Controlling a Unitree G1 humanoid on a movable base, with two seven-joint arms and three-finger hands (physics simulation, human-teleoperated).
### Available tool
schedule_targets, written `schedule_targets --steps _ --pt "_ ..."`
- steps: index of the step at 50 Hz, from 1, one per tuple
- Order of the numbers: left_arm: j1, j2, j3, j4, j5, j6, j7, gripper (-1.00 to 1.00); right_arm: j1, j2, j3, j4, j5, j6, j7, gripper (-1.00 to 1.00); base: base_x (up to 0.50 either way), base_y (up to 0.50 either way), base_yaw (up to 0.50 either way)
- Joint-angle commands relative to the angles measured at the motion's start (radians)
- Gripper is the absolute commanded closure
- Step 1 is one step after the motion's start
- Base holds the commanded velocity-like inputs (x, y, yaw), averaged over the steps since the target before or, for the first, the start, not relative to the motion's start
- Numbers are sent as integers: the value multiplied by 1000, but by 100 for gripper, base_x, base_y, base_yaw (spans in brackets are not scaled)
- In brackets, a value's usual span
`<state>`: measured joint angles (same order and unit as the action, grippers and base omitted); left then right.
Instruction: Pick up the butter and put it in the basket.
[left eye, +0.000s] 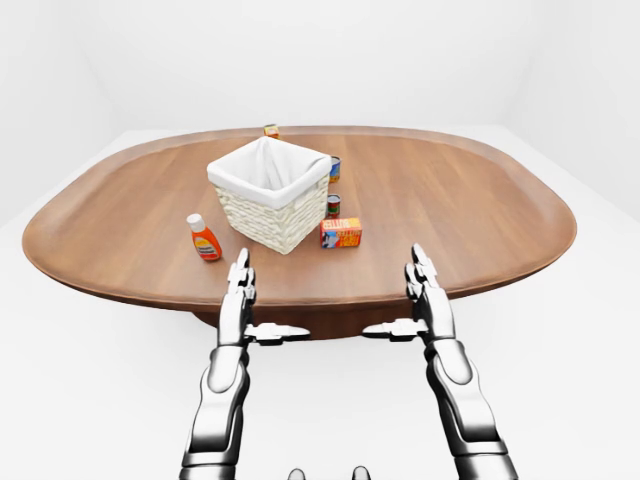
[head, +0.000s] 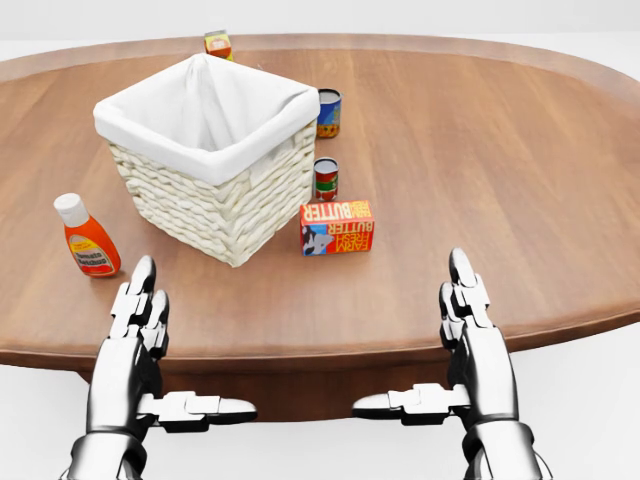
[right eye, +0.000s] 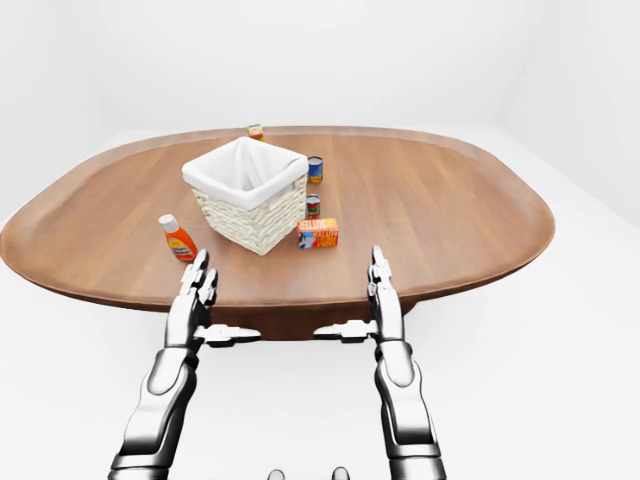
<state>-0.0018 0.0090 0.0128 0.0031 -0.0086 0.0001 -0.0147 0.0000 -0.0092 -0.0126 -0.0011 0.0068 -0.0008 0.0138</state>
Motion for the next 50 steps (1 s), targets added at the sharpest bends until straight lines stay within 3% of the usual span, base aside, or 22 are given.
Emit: schedule_targets --steps 1,5,12,15,32,50 --pt "-11 17 30 -3 -17 13 -31 -100 2 -13 -22 -14 8 6 29 -100 0 0 0" --pt "-9 16 33 -14 -19 21 -33 -100 1 -12 -24 -23 8 14 30 -100 0 0 0" --pt "-19 23 43 -46 -21 61 -42 -100 -4 -12 -22 -60 7 50 38 -100 0 0 0" --pt "-33 32 55 -61 -24 87 -48 -100 -21 -14 -27 -86 16 88 38 -100 0 0 0" --pt "-138 88 122 -146 -40 87 -94 -100 -124 -18 -25 -181 17 88 20 -100 0 0 0" --pt "-213 107 124 -182 -42 87 -92 -100 -101 -24 -39 -303 75 88 49 -100 0 0 0"
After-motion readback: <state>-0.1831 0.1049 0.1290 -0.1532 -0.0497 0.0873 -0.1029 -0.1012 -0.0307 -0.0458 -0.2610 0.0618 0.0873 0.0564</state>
